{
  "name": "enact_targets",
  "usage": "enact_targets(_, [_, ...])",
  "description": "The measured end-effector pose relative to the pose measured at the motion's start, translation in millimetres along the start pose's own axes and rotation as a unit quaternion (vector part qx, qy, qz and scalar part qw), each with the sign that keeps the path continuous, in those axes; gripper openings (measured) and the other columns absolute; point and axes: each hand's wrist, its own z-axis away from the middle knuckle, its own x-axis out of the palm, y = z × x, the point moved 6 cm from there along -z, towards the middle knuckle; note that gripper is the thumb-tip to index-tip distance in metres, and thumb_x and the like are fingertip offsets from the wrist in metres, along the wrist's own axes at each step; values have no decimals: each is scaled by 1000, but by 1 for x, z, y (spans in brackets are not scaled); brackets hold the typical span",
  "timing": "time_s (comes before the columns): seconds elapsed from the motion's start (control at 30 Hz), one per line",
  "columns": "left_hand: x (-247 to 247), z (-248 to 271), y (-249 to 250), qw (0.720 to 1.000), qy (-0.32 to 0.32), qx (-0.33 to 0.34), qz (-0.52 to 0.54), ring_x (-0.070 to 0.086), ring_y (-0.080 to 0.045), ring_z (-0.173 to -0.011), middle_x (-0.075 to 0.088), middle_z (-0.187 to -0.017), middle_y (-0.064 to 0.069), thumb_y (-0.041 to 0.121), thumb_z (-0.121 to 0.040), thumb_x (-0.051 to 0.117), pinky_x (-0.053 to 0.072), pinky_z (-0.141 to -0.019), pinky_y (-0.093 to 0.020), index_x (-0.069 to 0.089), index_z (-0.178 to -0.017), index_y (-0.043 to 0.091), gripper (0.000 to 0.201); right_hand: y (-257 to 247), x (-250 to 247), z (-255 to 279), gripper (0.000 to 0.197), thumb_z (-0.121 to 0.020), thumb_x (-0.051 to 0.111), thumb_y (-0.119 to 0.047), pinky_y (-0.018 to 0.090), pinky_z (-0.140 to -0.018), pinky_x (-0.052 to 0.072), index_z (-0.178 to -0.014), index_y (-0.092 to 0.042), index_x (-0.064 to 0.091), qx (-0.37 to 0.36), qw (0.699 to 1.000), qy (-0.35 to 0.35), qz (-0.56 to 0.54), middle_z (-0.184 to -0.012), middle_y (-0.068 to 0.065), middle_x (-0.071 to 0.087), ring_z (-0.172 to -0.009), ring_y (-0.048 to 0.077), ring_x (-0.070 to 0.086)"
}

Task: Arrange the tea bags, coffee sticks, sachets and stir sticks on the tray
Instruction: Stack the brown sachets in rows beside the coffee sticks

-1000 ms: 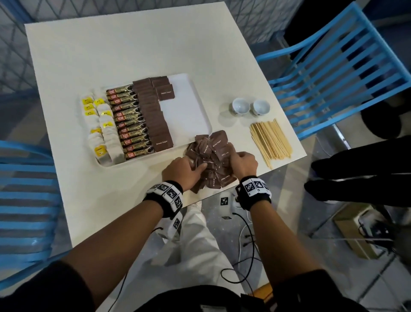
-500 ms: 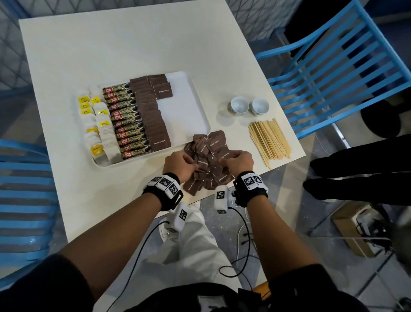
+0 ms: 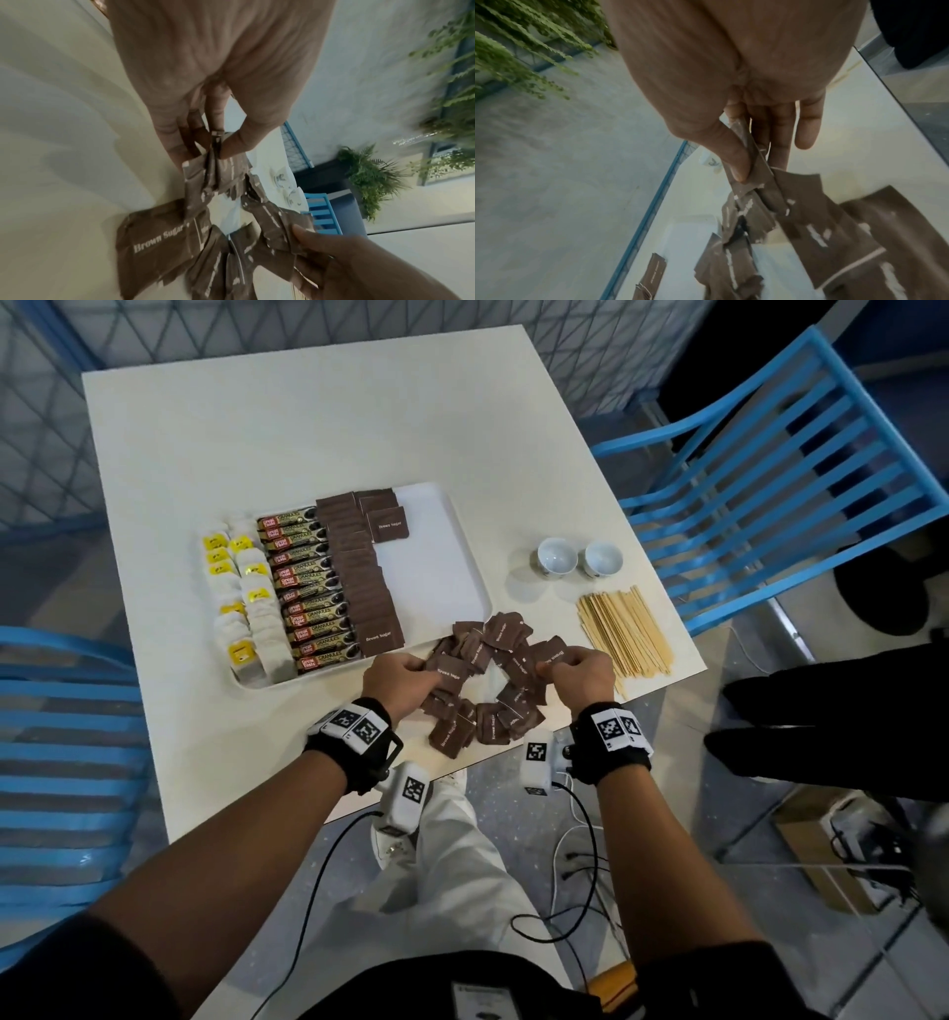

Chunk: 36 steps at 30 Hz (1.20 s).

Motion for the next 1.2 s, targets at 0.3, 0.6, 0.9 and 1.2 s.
enact_targets(0.3, [-14,16,32,988,-13,2,157,70,-25,-73,72,-86,-14,-2,-84,71,63,-75,-45,65,-87,8,12,-50,6,18,15,-79,72,5,49,-82,60,-93,7,70,-48,977,-107,-179,-88,20,71,-80,34,70])
enact_targets(0.6, [-10,22,52,924,-119,-59,359,65,-36,-97,68,-98,-21,-7,-75,59,55,-98,-49,70,-92,-4,20,-89,58,43,7,-81,70,0,25,-49,43,-82,-6,69,-98,972,-175,-120,-71,14,68,-56,18,59])
enact_targets(0.9, [-11,9,89,831,-177,-60,524,66,-29,-89,67,-97,-14,28,-90,56,47,-104,-45,68,-94,5,25,-121,93,23,14,-76,80,-10,37,-72,59,-75,-21,73,-159,968,-185,-64,-68,-3,72,-68,18,70])
enact_targets(1.2, [-17,-42,103,874,-63,-88,474,75,-26,-87,72,-111,-20,8,-102,56,64,-71,-39,63,-125,-6,28,-162,117,-14,18,-70,83,-29,47,-76,61,-78,-16,73,-197,952,-234,-9,-75,3,74,-77,24,72])
